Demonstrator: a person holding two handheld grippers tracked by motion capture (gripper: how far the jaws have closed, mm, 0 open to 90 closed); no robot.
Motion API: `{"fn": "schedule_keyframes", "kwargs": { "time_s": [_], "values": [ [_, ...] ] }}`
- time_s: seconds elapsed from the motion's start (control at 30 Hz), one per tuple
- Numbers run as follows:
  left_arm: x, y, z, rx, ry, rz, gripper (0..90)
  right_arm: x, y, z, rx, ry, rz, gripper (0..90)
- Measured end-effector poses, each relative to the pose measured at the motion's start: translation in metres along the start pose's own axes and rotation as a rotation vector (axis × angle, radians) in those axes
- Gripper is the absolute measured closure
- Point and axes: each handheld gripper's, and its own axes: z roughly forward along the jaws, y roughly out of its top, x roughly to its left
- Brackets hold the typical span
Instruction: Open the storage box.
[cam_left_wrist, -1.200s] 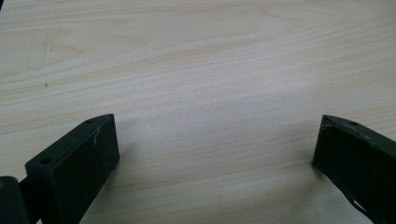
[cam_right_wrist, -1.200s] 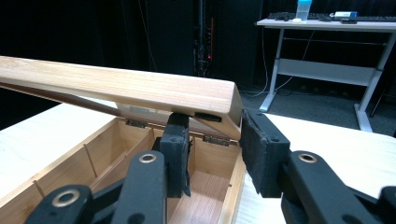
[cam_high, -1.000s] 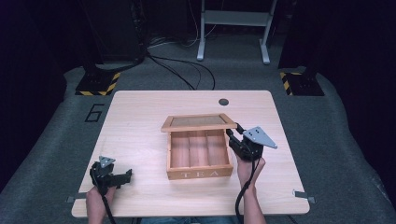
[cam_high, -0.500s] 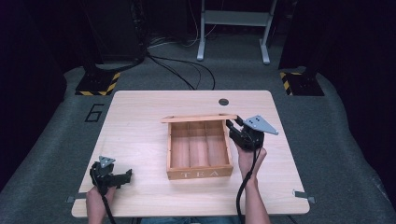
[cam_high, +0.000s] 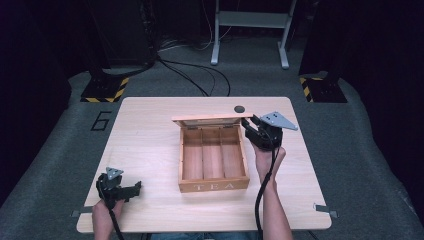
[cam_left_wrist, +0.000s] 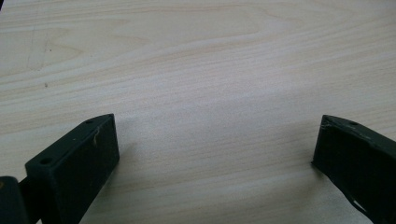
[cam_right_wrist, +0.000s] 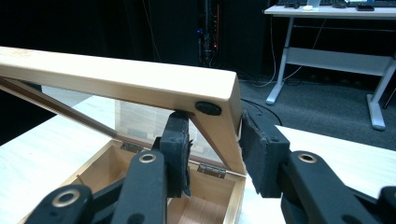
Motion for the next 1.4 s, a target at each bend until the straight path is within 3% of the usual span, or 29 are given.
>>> {"fn": "schedule_keyframes", "kwargs": {
  "time_s": [0.37, 1.4],
  "values": [
    [0.0, 0.0, 0.0, 0.002, -0.001, -0.002, 0.1, -0.003, 0.01, 0.007, 0.013, -0.006, -0.01, 62.9],
    [0.0, 0.0, 0.0, 0.003, -0.001, -0.001, 0.2, -0.004, 0.011, 0.008, 0.012, -0.003, -0.009, 62.8]
  ]
}}
